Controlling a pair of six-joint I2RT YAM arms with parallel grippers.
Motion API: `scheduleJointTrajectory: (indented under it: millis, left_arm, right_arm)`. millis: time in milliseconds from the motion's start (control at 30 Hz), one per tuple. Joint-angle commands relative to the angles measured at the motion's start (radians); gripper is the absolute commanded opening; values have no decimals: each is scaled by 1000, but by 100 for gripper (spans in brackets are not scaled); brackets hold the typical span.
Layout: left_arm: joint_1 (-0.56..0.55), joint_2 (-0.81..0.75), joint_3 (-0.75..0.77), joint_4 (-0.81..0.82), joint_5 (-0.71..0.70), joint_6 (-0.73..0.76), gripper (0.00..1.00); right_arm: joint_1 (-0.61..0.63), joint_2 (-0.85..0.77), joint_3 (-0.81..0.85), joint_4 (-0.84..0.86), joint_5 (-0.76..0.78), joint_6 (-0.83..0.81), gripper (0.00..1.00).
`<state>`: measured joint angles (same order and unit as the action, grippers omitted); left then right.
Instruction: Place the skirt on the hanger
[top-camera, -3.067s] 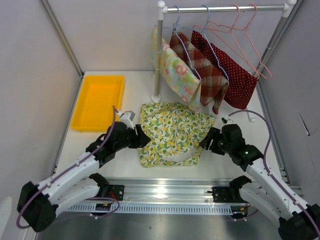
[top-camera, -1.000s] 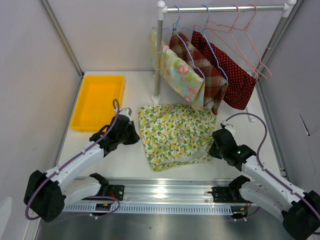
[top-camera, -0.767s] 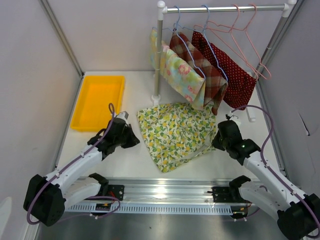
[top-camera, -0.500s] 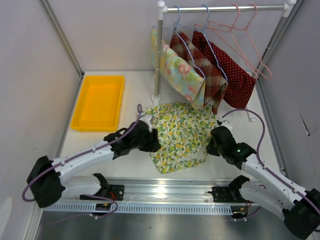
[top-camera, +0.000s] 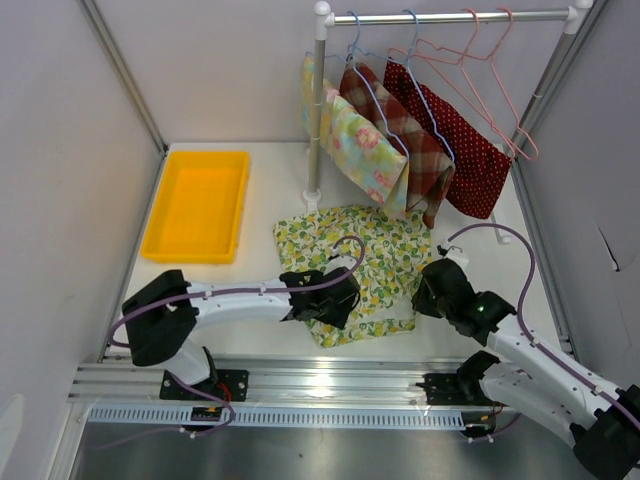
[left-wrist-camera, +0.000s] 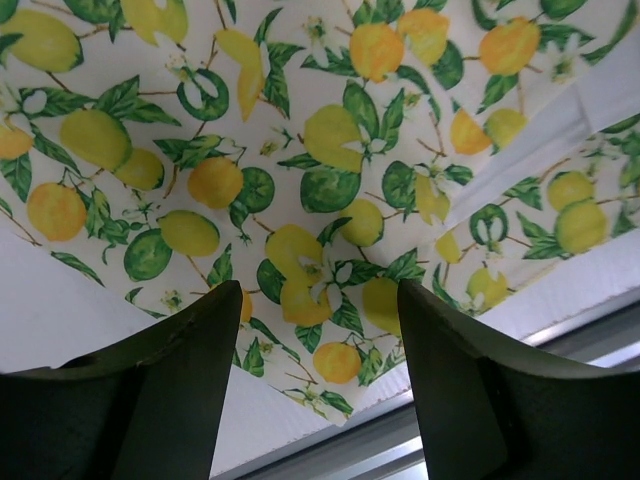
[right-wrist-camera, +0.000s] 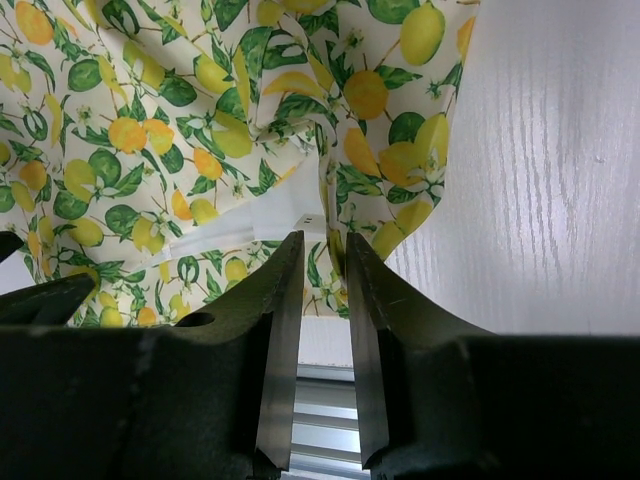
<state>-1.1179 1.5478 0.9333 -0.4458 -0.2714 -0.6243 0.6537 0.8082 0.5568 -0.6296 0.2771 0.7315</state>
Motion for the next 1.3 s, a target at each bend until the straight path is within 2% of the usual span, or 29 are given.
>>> scheduleJointTrajectory:
  millis: [0,200,333,367,500,533,600,633,833,1033,1267]
  left_arm:
    - [-28,27,56,-37,-89,-31,70]
    - [-33,61,58,-33,-98,-35,69]
    - [-31,89,39,-16,-98,-46,58]
    - [-33,92,33,-11,-98,-48,50]
    - [-31,97,9,2,-95,-57,31]
    - [-33,95,3,2,-98,-63,21]
    - [-33,74,-5,1,-103,-69,10]
    - [-33,64,-13,-2,-104,-71,2]
    - [-26,-3,-39,-28,-134,-83,0]
    - [10,-181,-126,-28,-137,-133,0]
    - [145,-442,-339,18,-65,-230,0]
  right_arm:
    - [7,-23,3,-7,36,14,29]
    - [7,-24,-5,4,31,11,28]
    - [7,-24,-9,8,31,9,28]
    - [9,-24,-11,7,31,6,28]
    - [7,-23,-17,10,33,8,28]
    - [7,-23,-17,13,33,6,28]
    - [9,-17,-21,16,34,8,28]
    - [8,-17,-24,18,34,8,28]
    - [4,-3,-38,30,40,17,28]
    - [-17,16,-57,48,31,25,28]
    - [-25,6,-80,62,16,34,28]
